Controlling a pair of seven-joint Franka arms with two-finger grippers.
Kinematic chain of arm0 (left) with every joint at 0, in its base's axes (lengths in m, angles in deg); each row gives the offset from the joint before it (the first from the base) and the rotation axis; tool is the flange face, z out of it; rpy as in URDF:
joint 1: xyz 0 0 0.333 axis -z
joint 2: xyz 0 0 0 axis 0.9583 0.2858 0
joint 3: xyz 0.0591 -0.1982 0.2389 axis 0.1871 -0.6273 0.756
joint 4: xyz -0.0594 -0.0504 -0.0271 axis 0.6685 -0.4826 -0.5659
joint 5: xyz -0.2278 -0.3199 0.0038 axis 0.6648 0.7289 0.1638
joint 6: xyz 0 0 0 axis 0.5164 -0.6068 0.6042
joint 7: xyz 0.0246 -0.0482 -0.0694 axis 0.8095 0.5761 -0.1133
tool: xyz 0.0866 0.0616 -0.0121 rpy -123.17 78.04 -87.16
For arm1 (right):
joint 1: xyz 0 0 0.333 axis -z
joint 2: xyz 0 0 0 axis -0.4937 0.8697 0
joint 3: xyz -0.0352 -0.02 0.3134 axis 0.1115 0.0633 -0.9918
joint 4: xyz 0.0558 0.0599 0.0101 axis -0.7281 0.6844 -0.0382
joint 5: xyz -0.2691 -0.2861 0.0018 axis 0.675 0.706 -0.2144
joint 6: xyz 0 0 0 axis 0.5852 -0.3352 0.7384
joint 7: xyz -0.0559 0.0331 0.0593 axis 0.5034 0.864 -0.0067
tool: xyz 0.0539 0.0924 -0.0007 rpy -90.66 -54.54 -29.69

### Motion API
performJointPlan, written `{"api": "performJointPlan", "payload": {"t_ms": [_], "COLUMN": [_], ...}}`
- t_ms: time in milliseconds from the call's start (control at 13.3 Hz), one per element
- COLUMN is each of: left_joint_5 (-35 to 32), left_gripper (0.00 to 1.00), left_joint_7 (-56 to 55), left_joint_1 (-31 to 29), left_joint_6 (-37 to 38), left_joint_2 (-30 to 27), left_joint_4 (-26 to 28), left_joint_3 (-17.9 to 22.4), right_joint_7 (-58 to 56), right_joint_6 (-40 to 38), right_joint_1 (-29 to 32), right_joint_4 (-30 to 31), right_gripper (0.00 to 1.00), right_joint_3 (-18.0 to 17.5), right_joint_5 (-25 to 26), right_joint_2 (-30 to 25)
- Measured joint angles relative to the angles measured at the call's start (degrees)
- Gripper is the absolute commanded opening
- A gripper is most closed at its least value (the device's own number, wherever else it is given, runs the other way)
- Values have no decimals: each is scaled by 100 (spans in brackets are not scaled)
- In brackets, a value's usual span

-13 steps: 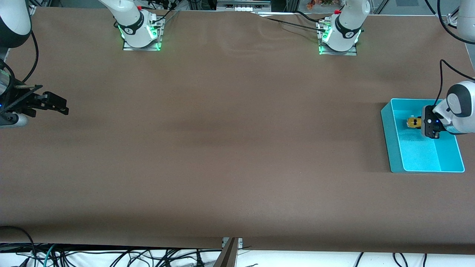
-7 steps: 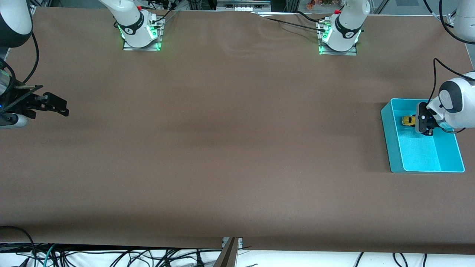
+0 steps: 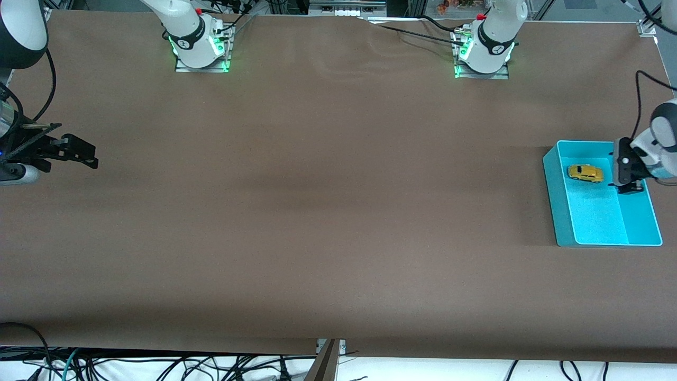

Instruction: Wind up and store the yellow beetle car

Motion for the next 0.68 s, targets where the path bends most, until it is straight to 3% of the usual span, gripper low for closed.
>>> {"api": "performJointPlan", "payload": {"t_ms": [376,677], "left_joint_5": [0,2], "left_gripper": [100,100], "left_joint_7": [-662,-2598], "left_joint_1": [28,38], "left_joint_6": [2087,2825], "left_joint_2": [-249,-243], "left_joint_4": [-1729,-2373], "left_joint_3": [-602,-1339], "right_joint_7": [0,0], "right_joint_6": [78,97], "right_joint_1": [0,-3], "right_joint_4": [-25,-37], "right_gripper": [100,100], "right_joint_3": [0,-5], "right_joint_5": [1,2], "right_joint_2": [33,36]}}
